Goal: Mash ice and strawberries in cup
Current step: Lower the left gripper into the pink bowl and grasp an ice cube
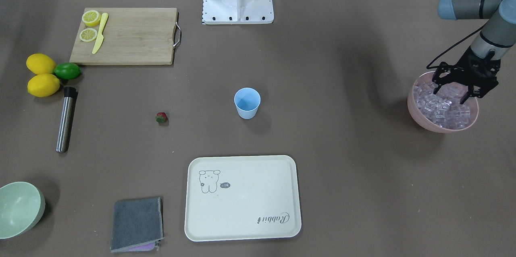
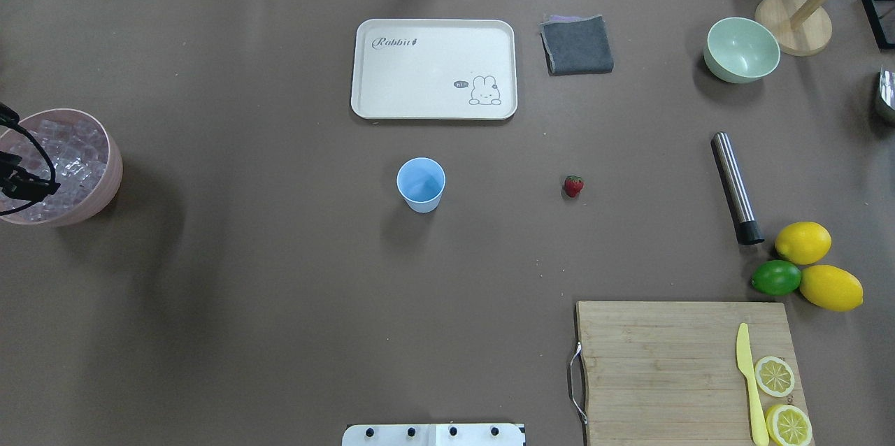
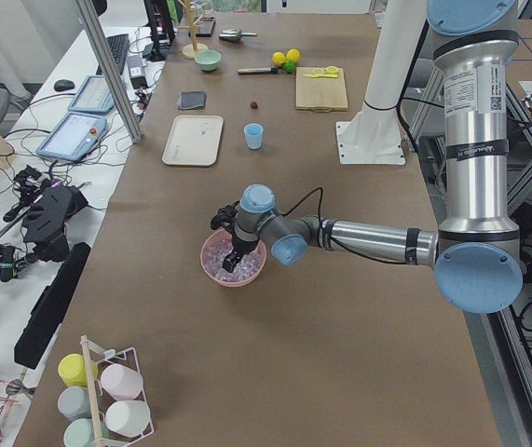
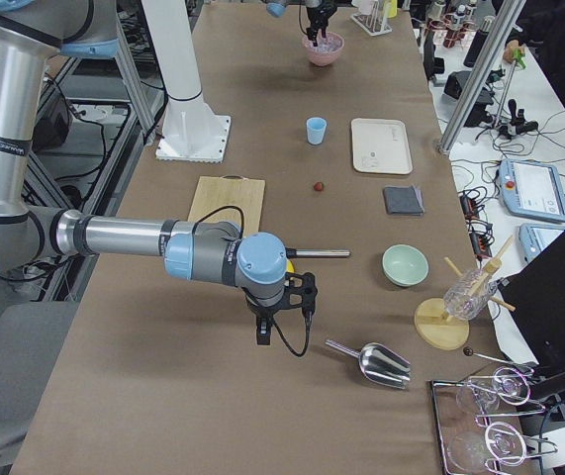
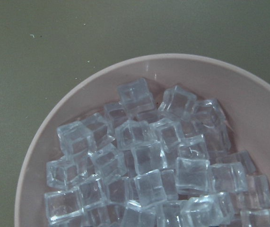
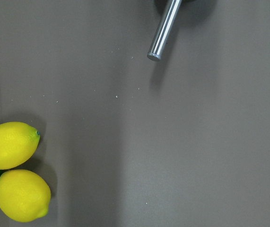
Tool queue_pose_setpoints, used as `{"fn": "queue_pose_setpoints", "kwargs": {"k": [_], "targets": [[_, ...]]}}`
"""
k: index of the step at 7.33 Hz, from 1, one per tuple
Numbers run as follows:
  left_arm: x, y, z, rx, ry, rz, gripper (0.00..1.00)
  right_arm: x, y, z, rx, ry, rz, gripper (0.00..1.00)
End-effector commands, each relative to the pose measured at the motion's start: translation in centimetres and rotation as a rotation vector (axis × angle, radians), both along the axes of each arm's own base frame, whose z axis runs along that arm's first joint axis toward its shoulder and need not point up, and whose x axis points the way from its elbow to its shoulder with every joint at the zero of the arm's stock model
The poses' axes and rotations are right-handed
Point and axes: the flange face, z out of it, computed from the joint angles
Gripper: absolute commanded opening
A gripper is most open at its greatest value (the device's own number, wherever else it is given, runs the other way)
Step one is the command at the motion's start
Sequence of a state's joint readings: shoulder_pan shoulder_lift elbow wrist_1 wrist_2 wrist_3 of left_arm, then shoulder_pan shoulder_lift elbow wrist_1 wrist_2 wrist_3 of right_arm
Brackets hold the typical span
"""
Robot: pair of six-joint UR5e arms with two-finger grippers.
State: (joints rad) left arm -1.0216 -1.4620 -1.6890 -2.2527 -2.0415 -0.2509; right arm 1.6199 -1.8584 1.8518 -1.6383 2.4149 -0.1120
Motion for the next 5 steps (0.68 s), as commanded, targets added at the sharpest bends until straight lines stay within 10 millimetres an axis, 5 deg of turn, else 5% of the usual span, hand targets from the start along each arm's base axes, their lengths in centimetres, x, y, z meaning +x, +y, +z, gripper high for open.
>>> {"fn": "queue_pose_setpoints", "kwargs": {"k": [1, 5], "targets": [[-0.49, 0.76, 0.69, -0.013, -0.008, -0.002, 0.70, -0.01, 0.11, 0.09, -0.003, -0.001, 0.000, 1.00], [-1.13, 1.30, 0.60, 0.003, -0.031, -0.027, 0.56, -0.01, 0.15, 0.31, -0.008, -0.001, 0.001, 1.00]]}}
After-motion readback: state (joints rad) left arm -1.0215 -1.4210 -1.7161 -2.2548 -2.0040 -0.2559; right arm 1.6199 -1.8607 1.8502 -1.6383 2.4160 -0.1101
